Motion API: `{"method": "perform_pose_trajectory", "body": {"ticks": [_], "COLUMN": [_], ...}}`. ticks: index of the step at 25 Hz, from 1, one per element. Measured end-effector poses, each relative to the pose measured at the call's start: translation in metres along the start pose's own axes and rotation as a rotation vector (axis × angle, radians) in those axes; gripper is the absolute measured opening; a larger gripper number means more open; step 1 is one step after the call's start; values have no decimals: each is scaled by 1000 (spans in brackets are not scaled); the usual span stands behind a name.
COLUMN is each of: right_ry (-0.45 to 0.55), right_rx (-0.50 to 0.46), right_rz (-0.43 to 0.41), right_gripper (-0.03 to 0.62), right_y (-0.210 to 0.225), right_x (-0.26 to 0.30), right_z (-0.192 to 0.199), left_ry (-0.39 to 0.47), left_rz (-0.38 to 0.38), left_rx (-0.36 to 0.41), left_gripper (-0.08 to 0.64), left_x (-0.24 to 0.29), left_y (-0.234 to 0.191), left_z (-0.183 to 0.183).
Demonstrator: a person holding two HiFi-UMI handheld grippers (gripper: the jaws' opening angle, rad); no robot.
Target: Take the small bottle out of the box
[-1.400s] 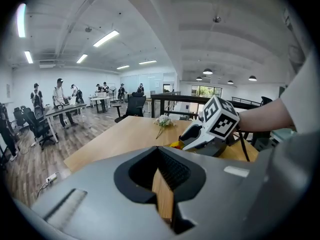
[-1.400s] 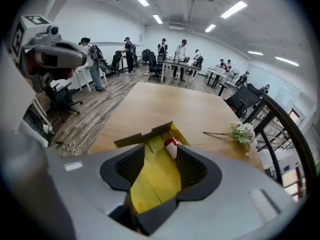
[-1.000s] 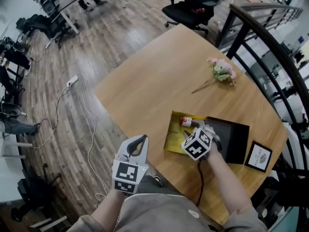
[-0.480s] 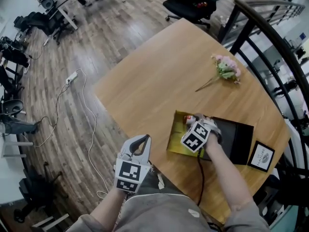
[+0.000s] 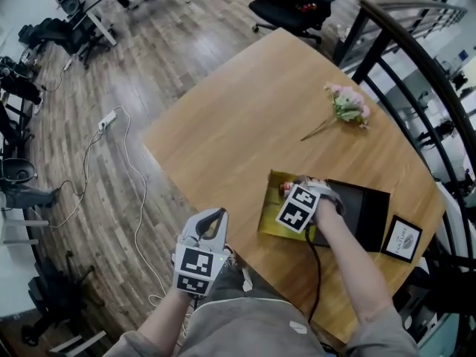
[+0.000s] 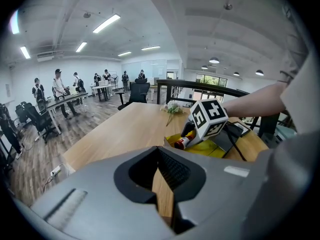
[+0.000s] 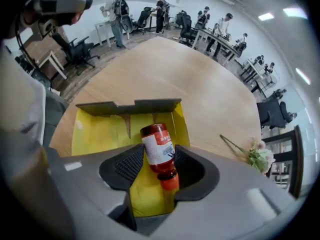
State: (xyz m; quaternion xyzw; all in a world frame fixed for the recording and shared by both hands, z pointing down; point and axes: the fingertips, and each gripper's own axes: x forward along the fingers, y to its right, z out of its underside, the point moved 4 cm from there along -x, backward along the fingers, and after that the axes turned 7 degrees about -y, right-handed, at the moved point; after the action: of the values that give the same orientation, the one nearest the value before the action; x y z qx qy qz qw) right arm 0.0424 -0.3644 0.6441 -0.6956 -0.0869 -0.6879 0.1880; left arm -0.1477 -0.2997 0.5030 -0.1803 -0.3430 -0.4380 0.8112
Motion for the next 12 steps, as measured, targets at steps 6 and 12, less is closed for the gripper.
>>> {"method": "perform_pose_trajectory", "body": {"ticks": [6, 12], "right_ry": [-4, 31], "right_rx": [-79, -100], "right_rz": [70, 73], "right_gripper": [199, 201], "right_y": [3, 4], "right_x": [17, 18], "right_z": [-2, -3], "left_ry": [-3, -14], "left_rz": [-2, 4], "left_rx": [1, -7], "left_gripper": [0, 0], "left_x": [-3, -2], "left_y": [-4, -3], "left_z": [2, 8]}}
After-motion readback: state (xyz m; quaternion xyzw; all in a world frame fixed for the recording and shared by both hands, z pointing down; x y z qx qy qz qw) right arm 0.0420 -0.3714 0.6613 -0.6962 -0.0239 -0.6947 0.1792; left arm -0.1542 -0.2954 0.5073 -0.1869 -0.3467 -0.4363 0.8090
